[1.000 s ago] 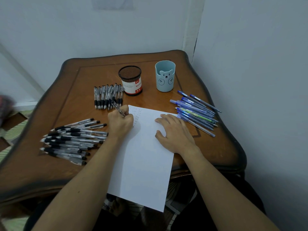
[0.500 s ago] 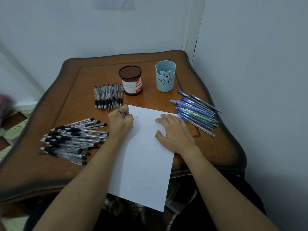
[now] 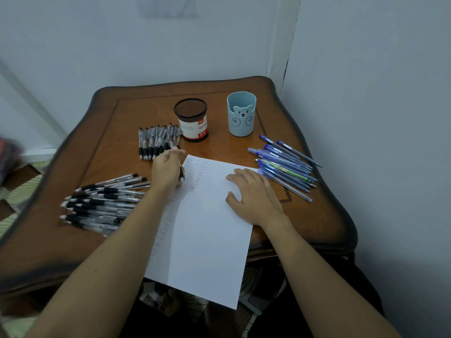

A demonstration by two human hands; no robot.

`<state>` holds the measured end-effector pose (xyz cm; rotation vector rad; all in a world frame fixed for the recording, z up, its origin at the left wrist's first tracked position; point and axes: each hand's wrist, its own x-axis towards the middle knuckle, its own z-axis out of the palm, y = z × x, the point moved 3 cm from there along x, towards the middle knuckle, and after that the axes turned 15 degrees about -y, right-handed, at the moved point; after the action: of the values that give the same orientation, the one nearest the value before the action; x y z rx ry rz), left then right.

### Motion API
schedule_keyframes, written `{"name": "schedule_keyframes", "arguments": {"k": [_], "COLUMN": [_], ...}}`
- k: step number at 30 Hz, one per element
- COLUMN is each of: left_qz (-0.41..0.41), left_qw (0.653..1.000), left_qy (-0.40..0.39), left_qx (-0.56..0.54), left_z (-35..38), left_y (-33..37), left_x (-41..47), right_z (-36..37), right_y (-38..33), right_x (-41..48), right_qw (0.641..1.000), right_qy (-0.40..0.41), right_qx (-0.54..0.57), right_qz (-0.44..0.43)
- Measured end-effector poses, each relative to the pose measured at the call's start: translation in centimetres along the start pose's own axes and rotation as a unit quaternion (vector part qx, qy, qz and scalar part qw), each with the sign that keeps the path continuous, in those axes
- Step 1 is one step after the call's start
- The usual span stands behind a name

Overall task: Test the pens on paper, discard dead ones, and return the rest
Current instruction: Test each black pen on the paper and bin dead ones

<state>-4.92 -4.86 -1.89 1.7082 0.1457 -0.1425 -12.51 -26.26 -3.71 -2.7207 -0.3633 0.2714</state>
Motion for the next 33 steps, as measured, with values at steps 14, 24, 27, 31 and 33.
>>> {"name": "schedule_keyframes", "arguments": {"k": [14, 24, 27, 31, 33], "left_qz": [-0.043, -0.107, -0.092, -0.069, -0.044], "left_qw": [0.985, 0.953, 0.964, 0.969, 0.969], "left_qy": [0.132, 0.227, 0.198, 0.161, 0.145], "left_qx": [0.105, 0.167, 0.151, 0.173, 0.196], "left_z": [-5.3, -8.4, -8.2, -8.1, -8.0], "left_y": [2.6, 2.5, 2.4, 2.5, 2.6], "left_x": [3.1, 4.0, 4.1, 3.4, 2.9], "right_z": [0.0, 0.1, 0.1, 0.1, 0.1], "right_y": [0.0, 0.1, 0.2, 0.1, 0.1], "right_x": [-0.1, 0.1, 0.1, 0.1, 0.0], "right_qw": [1.000, 1.000, 1.000, 1.000, 1.000], "right_qy": [0.002, -0.003, -0.006, -0.006, -0.006], "right_qx": [0.007, 0.007, 0.010, 0.009, 0.011], "right_qz": [-0.002, 0.001, 0.001, -0.001, 0.000]}}
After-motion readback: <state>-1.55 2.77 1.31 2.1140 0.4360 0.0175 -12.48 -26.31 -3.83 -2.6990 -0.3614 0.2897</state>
